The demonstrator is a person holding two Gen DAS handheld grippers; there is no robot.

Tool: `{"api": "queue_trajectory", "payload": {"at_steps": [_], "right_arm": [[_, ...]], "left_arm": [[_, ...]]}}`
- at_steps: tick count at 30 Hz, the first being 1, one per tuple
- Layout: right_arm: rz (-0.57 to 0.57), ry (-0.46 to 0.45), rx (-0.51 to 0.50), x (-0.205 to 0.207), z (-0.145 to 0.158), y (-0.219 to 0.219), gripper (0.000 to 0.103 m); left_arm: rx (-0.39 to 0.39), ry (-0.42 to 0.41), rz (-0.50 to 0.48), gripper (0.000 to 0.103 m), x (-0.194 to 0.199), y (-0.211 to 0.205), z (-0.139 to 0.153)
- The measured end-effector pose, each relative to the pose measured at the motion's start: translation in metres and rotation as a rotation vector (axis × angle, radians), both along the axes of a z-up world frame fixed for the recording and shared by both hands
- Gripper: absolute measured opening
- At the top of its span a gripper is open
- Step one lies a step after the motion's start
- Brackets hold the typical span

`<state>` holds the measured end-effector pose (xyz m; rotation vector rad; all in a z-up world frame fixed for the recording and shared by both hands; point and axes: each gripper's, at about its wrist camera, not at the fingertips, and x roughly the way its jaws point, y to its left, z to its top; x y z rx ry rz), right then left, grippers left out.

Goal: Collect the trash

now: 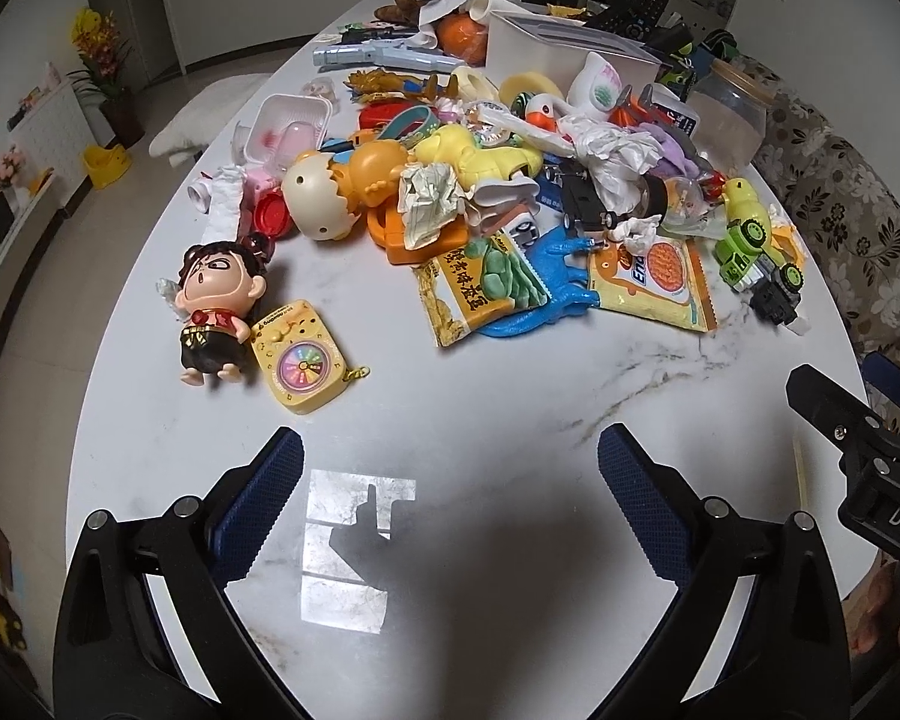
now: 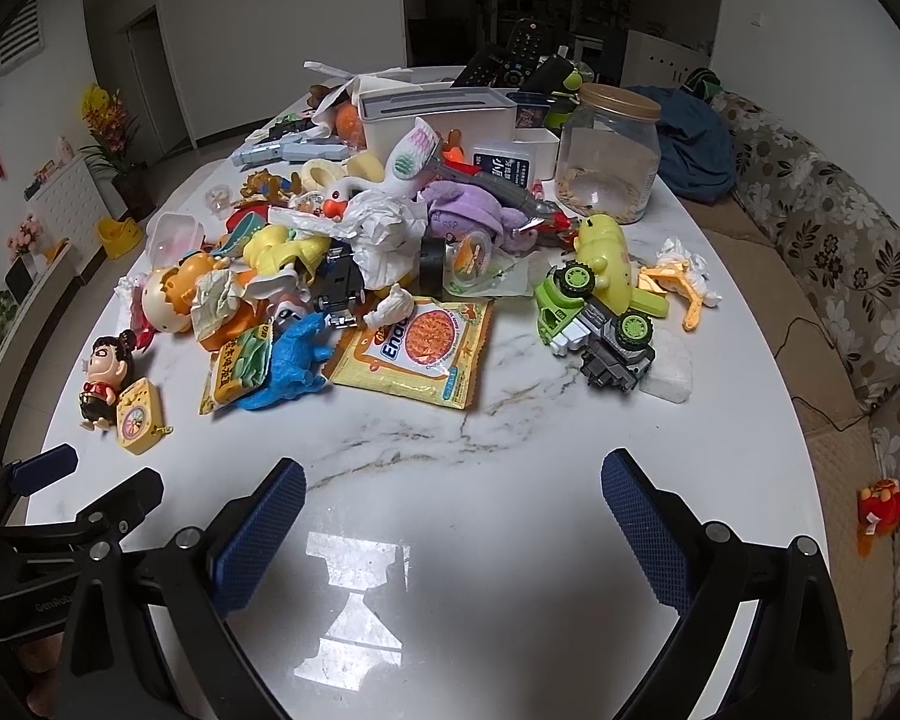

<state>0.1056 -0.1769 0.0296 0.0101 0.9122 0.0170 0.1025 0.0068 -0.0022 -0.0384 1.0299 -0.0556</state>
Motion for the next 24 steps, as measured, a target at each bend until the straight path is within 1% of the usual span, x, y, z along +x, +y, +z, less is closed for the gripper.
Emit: {"api": "queue_trajectory", "payload": {"at_steps": [5,24], "right_arm": [[0.000,-0.001,-0.003,-0.0012,0.0005,0.0008,0.098],[0.004,-0.002,-0.005,-0.0077,0.0010,0.0041,0.098]], "left_arm": [[-0.005,0.011,0.008,0.096,0.0004,0.0027,-0.0023],[0.017,0.005,0.016,0.096,-0.0028,0.0063,-0.0018]]}}
